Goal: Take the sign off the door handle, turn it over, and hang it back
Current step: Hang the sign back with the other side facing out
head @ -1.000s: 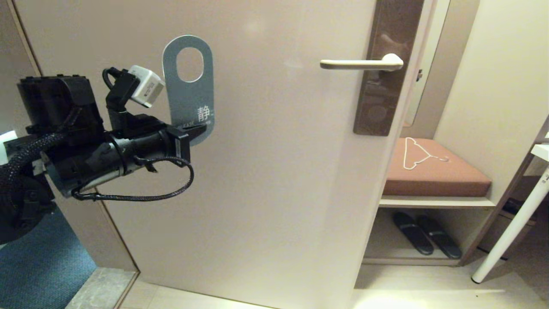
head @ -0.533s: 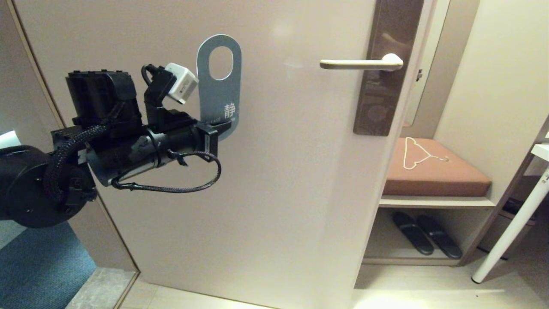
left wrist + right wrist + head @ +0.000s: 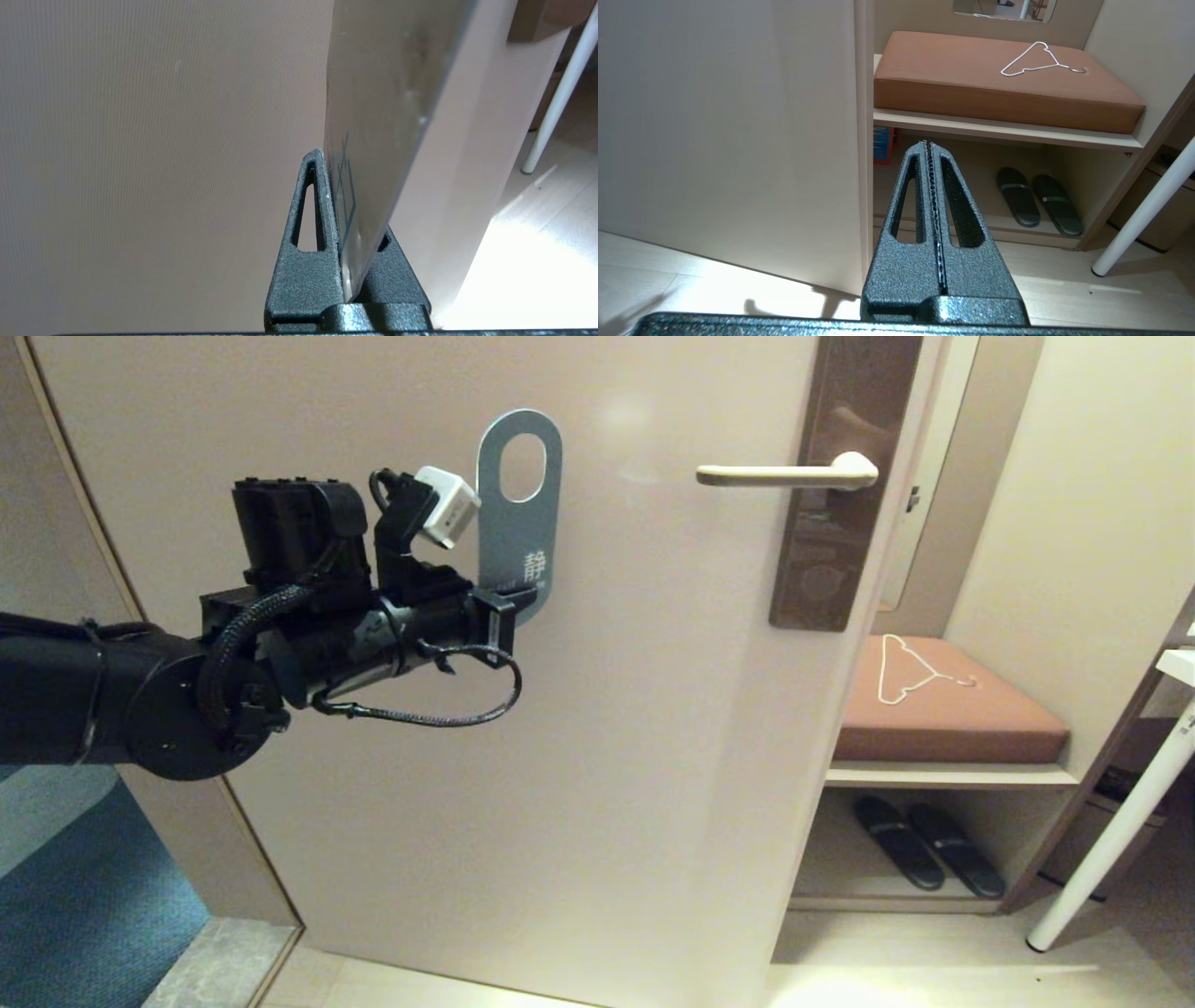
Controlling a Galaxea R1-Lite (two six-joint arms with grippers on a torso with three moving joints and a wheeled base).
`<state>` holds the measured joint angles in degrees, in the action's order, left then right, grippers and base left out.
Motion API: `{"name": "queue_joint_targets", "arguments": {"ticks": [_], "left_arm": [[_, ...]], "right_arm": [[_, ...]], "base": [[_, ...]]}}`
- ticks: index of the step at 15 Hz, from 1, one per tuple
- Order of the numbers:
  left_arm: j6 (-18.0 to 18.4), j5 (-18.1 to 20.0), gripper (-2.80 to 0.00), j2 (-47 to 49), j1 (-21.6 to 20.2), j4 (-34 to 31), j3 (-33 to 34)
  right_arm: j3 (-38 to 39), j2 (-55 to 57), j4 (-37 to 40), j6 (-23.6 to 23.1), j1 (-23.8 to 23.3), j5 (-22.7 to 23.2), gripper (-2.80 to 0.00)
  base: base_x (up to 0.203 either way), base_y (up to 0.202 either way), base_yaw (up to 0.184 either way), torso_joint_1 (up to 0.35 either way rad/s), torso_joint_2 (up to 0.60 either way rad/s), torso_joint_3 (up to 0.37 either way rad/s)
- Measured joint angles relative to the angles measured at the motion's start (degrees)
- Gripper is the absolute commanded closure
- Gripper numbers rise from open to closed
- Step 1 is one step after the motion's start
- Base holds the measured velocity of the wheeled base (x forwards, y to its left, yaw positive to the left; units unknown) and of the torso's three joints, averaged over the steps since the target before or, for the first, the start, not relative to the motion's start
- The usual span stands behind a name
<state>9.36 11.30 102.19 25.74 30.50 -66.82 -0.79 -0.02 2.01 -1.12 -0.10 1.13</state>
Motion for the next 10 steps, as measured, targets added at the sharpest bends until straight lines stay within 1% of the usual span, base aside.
{"name": "queue_joint_targets", "arguments": {"ticks": [5, 10], "left_arm": [[-0.09, 0.12, 0.0, 3.85, 2.89, -0.1, -6.54], [-0.1, 0.15, 0.0, 5.42, 5.25, -2.15, -9.54]], "right_arm": [[0.0, -0.02, 0.0, 0.01, 0.0, -0.02, 0.0], [0.0, -0.02, -0.01, 0.02, 0.0, -0.03, 0.0]], "base": [[0.0, 0.0, 0.0, 0.0, 0.0, 0.0], [0.0, 0.0, 0.0, 0.0, 0.0, 0.0]]}}
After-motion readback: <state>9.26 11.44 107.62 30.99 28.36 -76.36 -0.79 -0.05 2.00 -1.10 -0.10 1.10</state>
